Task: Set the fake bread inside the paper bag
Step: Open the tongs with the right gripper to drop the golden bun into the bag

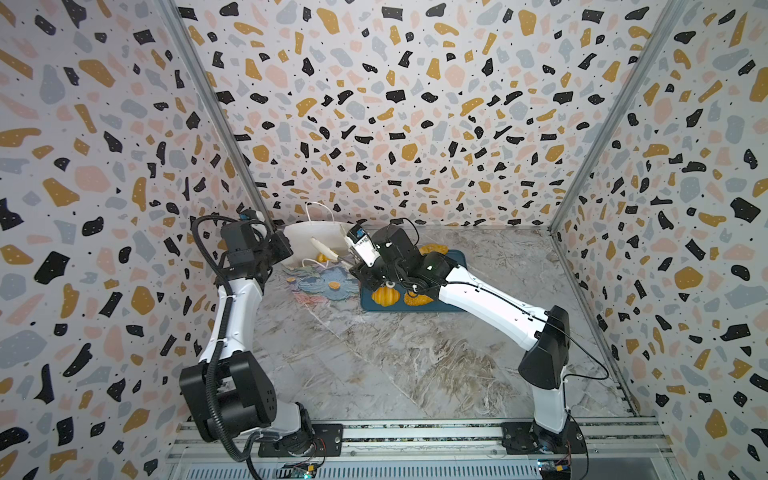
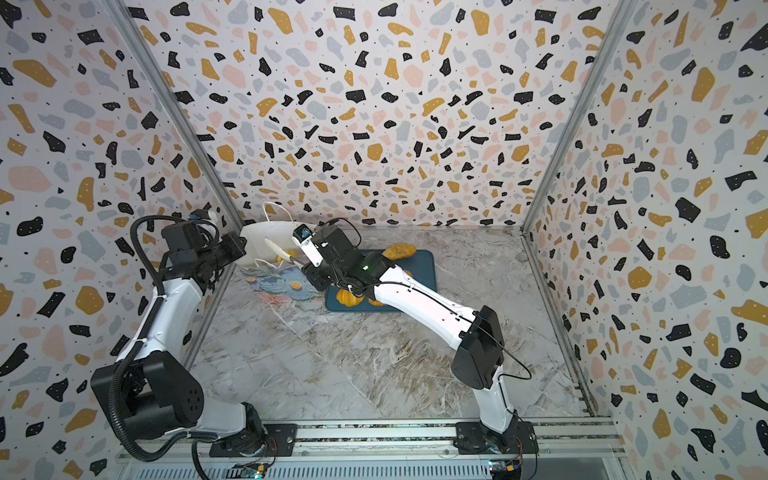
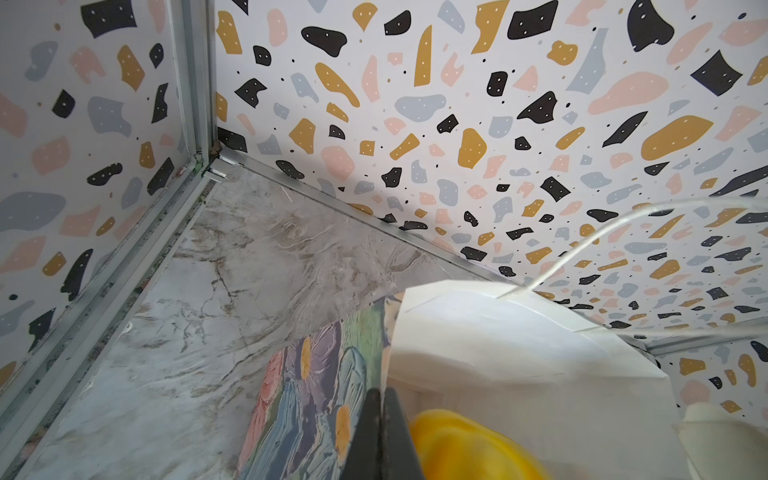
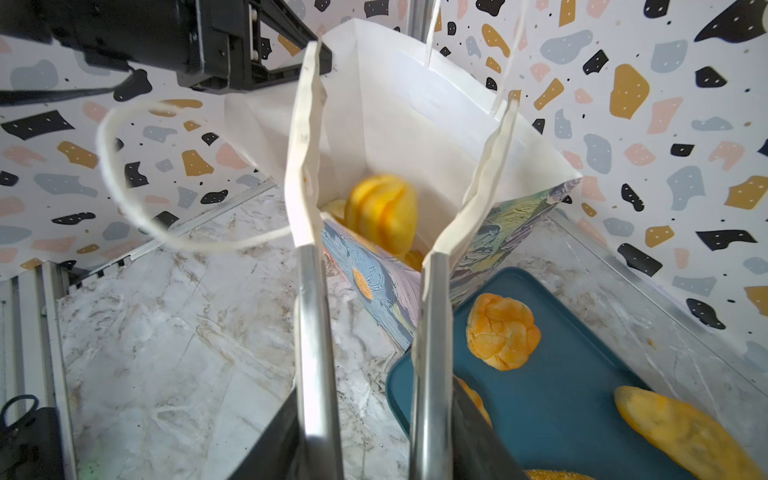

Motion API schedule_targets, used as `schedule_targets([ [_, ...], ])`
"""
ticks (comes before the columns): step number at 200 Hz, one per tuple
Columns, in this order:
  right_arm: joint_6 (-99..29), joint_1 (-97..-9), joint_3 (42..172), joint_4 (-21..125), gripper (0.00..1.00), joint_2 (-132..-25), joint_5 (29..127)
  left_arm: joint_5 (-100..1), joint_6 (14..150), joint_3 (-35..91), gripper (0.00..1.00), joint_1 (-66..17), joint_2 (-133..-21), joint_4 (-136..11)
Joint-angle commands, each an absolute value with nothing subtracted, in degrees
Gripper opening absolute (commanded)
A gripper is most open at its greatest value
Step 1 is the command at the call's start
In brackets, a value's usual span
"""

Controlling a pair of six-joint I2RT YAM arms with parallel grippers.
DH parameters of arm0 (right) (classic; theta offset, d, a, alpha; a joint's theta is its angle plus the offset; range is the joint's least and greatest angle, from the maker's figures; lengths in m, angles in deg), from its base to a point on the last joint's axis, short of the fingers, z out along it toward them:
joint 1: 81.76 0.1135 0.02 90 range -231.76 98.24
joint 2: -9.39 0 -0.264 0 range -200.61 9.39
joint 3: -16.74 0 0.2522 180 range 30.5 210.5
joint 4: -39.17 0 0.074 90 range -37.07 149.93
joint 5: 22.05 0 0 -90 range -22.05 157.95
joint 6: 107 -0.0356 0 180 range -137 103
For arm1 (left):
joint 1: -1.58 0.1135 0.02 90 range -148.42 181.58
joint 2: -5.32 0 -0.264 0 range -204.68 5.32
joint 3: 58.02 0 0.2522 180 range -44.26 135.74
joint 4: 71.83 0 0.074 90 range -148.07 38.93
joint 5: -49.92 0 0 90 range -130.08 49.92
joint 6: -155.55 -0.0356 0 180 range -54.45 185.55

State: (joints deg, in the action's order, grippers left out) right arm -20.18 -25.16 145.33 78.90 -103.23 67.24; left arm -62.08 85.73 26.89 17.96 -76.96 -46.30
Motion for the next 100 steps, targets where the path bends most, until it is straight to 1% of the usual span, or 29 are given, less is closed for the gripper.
schedule_targets([
  [1, -20.65, -24.91, 148.72, 78.07, 0.53, -102.21, 66.05, -62.92, 85.67, 26.31, 0.0, 18.02, -75.52, -48.23],
  [53, -21.19, -24.98, 148.56, 78.9, 0.53, -100.32, 65.43, -62.93, 85.68, 26.39, 0.0, 18.05, -75.5, -48.23],
  [100, -21.89, -24.97, 141.24, 77.03, 0.54, -94.83, 63.54, -62.76, 85.61, 26.52, 0.0, 18.05, -75.61, -48.18],
])
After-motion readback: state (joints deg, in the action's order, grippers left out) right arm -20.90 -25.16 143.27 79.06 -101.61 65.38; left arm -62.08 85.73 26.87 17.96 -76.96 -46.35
